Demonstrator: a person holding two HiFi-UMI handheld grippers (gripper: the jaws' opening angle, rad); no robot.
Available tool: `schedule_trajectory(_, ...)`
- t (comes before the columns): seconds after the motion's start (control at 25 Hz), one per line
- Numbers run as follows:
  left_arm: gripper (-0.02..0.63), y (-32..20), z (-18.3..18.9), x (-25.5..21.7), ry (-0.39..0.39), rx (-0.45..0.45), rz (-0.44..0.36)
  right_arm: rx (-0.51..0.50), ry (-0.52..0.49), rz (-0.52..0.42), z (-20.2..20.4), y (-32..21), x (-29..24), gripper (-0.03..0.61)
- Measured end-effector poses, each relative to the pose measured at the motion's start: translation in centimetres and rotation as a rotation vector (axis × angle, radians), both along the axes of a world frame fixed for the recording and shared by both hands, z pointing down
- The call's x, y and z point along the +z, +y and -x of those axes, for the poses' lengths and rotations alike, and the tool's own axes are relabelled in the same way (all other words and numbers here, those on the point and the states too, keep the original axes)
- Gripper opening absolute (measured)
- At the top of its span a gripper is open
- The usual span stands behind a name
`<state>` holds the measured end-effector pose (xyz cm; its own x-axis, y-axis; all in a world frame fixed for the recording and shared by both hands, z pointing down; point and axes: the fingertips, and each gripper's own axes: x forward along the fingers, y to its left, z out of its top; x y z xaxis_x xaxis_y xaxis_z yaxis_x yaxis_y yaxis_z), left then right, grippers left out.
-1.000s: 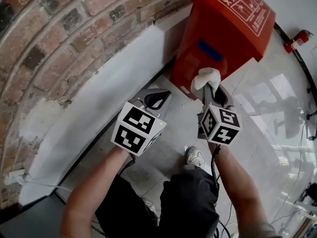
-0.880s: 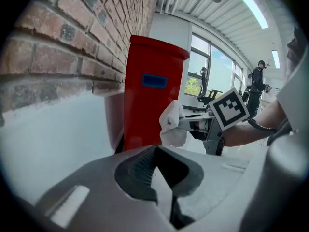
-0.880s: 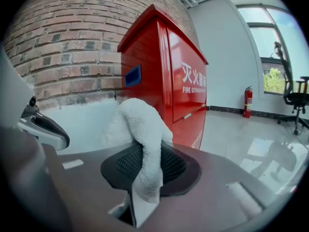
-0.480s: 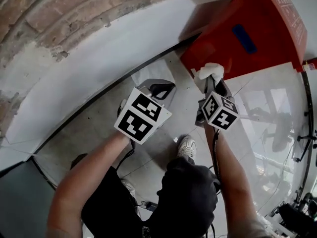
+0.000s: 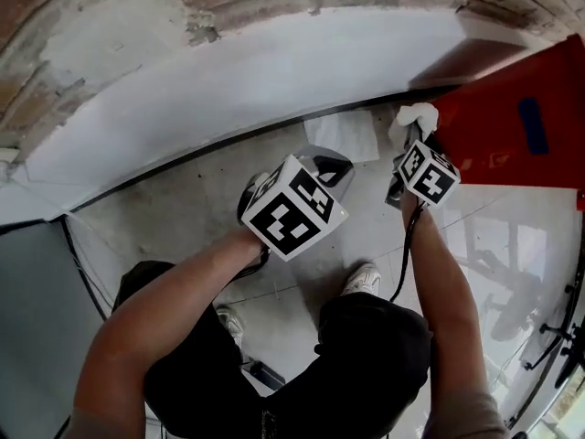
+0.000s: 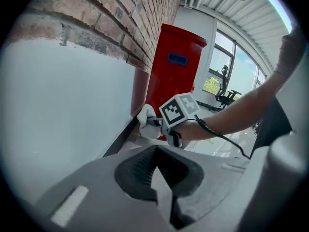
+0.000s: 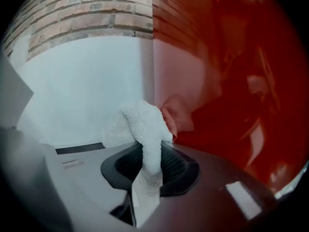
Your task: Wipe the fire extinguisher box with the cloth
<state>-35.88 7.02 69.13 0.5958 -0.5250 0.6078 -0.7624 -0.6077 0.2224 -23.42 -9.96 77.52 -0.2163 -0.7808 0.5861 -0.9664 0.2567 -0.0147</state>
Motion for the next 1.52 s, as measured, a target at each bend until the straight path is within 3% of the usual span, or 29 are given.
schedule_trajectory(0.12, 0.000, 0.4, 0.3, -0.2, 0.005, -0.012, 0.007, -0.022, 0.019, 0.012, 1.5, -1.2, 2.1, 0.109)
schedule_trajectory(0.4, 0.000, -0.4, 0.3, -0.3, 0.012, -0.037, 0.011, -0.018, 0.108, 0.030, 1.0, -1.0, 5.2, 0.108)
schedule_trajectory(0.64, 0.000, -0.8, -1.4, 0.4, 0.017, 0.005, 0.021, -0.042, 0.193, 0.073, -2.1, 2.6, 5.9, 0.109)
schedule_trajectory(0.92, 0.000, -1.3, -3.2, 2.3, -0.022, 0.078, 0.008, -0.007, 0.188, 0.109, -6.9, 7.1, 6.1, 0.109)
schedule_trajectory(1.2, 0.000, -2.6, -5.9, 3.0, -0.041, 0.119, 0.007, 0.007, 0.163, 0.140, -10.6, 11.1, 4.1, 0.109)
schedule_trajectory(1.4, 0.000, -4.1, -9.0, 1.5, -0.029, 0.122, -0.028, -0.023, 0.166, 0.111, -14.7, 12.5, -0.7, 0.109)
schedule_trajectory(1.52, 0.000, -4.7, -10.2, 0.4, -0.076, 0.182, -0.066, -0.048, 0.131, 0.075, -16.5, 12.8, -5.1, 0.109)
